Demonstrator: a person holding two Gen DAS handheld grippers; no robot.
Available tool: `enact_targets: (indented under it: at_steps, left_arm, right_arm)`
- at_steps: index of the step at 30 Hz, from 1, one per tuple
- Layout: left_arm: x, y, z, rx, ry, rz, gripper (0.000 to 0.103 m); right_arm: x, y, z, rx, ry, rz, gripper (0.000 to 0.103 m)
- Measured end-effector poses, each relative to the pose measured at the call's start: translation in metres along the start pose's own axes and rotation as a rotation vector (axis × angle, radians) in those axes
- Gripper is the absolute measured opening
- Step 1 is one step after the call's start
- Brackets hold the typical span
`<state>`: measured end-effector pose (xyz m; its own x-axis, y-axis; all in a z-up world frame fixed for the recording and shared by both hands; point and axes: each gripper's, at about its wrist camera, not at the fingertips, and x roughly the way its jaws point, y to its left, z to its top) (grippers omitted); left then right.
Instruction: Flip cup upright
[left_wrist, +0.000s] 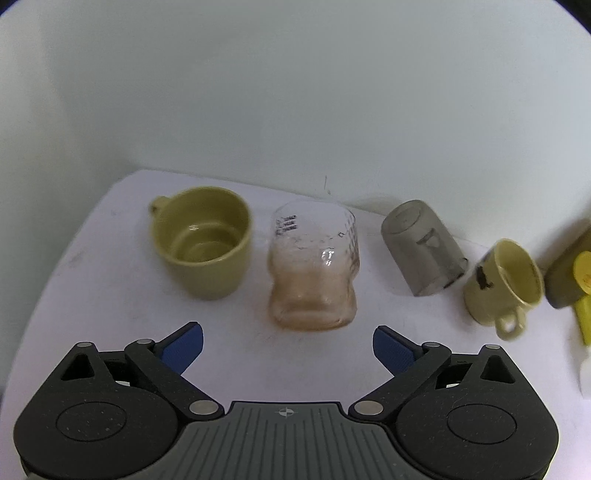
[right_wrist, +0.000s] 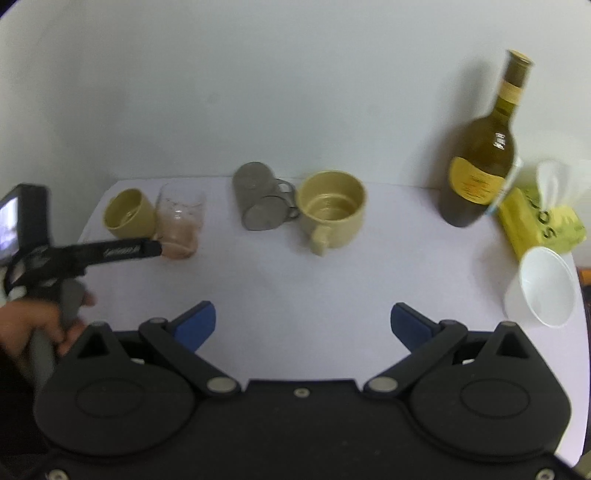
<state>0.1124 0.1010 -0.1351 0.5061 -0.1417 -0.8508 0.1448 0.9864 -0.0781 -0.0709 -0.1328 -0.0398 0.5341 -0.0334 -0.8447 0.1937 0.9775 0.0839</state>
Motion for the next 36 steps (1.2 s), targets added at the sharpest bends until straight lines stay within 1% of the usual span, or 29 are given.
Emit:
enact_targets:
  at_steps: [2,4,5,6,7,9,11,12,15,18,23,27,29,31,36]
  left_arm:
    - [0.010,-0.008,0.005,0.028,0.012,0.005,0.097]
    - [0.021,-0.019,0.011,0.082,0.000,0.061,0.097]
    - [0.022,-0.021,0.011,0.097,-0.004,0.067,0.097]
    - [0.030,-0.026,0.013,0.130,0.009,0.067,0.097]
    - [0.035,-0.026,0.014,0.131,0.029,0.066,0.097]
    - [0.045,-0.024,0.014,0.109,0.074,0.051,0.093]
    - [0.056,-0.022,0.013,0.098,0.110,0.027,0.091]
    - [0.058,-0.023,0.012,0.106,0.115,0.028,0.090]
    - [0.066,-0.024,0.008,0.152,0.145,0.045,0.080]
    - [0.071,-0.030,0.009,0.185,0.155,0.044,0.079]
    - [0.078,-0.032,0.012,0.187,0.170,0.036,0.083]
    - [0.089,-0.034,0.015,0.201,0.172,0.051,0.082]
    - [0.091,-0.032,0.016,0.192,0.179,0.040,0.071]
    - [0.092,-0.029,0.018,0.176,0.185,0.036,0.067]
    - [0.094,-0.025,0.017,0.164,0.188,0.022,0.066]
  right_arm:
    - [-0.004,-0.011,-0.002,0.013,-0.003,-0.030,0.102]
    - [-0.006,-0.017,0.000,0.028,-0.009,-0.041,0.102]
    - [-0.007,-0.017,0.001,0.028,-0.011,-0.041,0.102]
    - [-0.011,-0.018,0.002,0.026,-0.028,-0.039,0.102]
    - [-0.011,-0.018,0.003,0.024,-0.030,-0.041,0.102]
    - [-0.010,-0.017,0.004,0.022,-0.030,-0.045,0.102]
    - [-0.012,-0.015,0.004,0.021,-0.028,-0.047,0.102]
    - [-0.013,-0.014,0.003,0.023,-0.029,-0.052,0.102]
    - [-0.016,-0.013,0.001,0.036,-0.044,-0.056,0.102]
    - [-0.018,-0.014,-0.003,0.072,-0.042,-0.058,0.102]
    - [-0.022,-0.018,-0.014,0.130,-0.030,-0.077,0.102]
    - [-0.026,-0.017,-0.017,0.147,-0.028,-0.091,0.102]
    - [-0.028,-0.016,-0.017,0.140,-0.029,-0.090,0.102]
    - [-0.027,-0.016,-0.017,0.131,-0.029,-0.088,0.102]
    - [-0.029,-0.015,-0.015,0.103,-0.032,-0.083,0.102]
